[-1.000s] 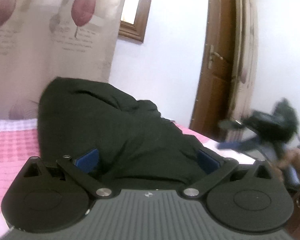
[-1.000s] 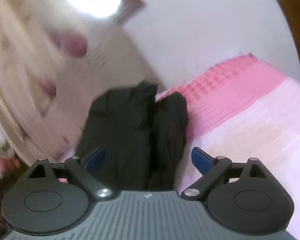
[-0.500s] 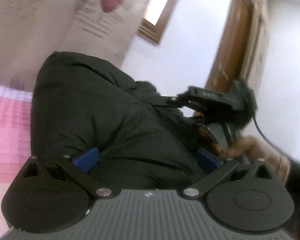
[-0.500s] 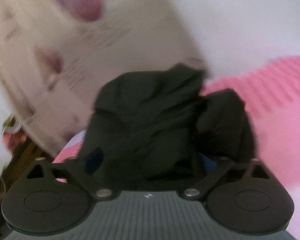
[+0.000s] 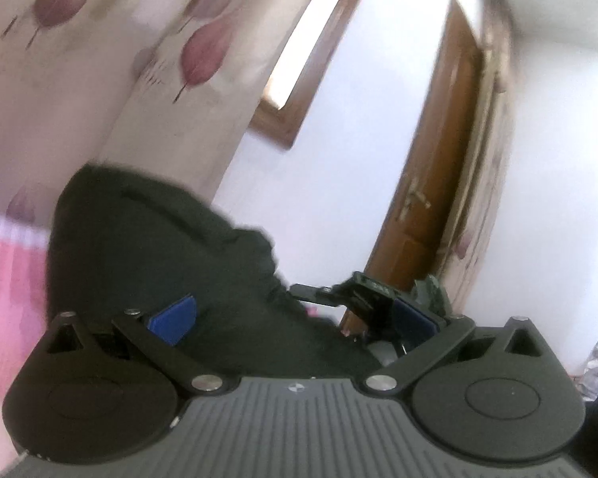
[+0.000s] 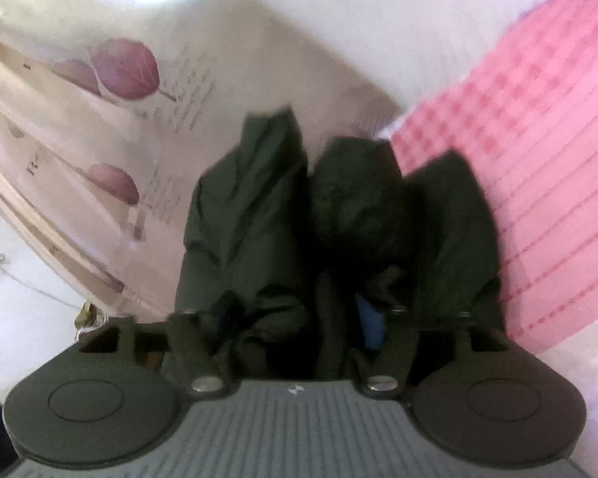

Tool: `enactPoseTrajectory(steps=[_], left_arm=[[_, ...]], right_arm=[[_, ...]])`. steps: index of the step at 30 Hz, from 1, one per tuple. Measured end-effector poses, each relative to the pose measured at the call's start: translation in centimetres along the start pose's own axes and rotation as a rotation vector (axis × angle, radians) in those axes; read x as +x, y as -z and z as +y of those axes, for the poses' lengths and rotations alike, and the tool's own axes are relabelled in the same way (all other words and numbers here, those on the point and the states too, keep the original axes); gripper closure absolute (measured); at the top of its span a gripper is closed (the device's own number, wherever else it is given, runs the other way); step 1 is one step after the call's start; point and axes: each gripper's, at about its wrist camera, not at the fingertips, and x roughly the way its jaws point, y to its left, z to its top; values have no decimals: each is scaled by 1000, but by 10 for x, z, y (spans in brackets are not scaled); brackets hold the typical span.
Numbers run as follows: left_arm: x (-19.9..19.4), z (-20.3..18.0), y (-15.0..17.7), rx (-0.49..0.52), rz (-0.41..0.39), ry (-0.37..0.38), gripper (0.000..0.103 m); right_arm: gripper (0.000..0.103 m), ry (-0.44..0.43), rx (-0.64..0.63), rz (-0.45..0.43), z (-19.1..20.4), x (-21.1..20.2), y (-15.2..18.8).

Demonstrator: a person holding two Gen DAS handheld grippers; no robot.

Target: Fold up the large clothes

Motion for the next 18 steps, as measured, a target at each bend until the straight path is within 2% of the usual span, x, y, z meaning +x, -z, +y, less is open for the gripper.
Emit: enactPoseTrajectory(steps=[1,2,4,7,9,11,14,15,16,18], left_arm=[[4,-3,-3,15,3,14,0],[9,-5,-4,27,10,24,0],[22,-6,-3,31,32,39,0],[41,-1,6,-23,109,74,0],[51,4,15,-66,155,62,0],[51,9,23,-90,147,62,0],[49,10,29,-64,149,63,0],[50,10,31,-54,155,62,0],[50,9,32,-45,160,60,0],[52,10,36,-33,161,62,0]], right_arm=[[6,20,-17,-20,3,-2,-7],[3,54,-53,-51,11,-11,-10],[3,110,-138,-88,29,-25,-21],[3,162,-310,-146,65,-37,-35],[4,172,-441,-144,96,-29,-42],[5,172,-595,-109,132,-7,-45],[10,173,-786,-44,169,39,-42],[16,182,-848,-14,178,58,-39],[26,188,-891,11,183,75,-38],[37,177,-948,79,189,108,-35]])
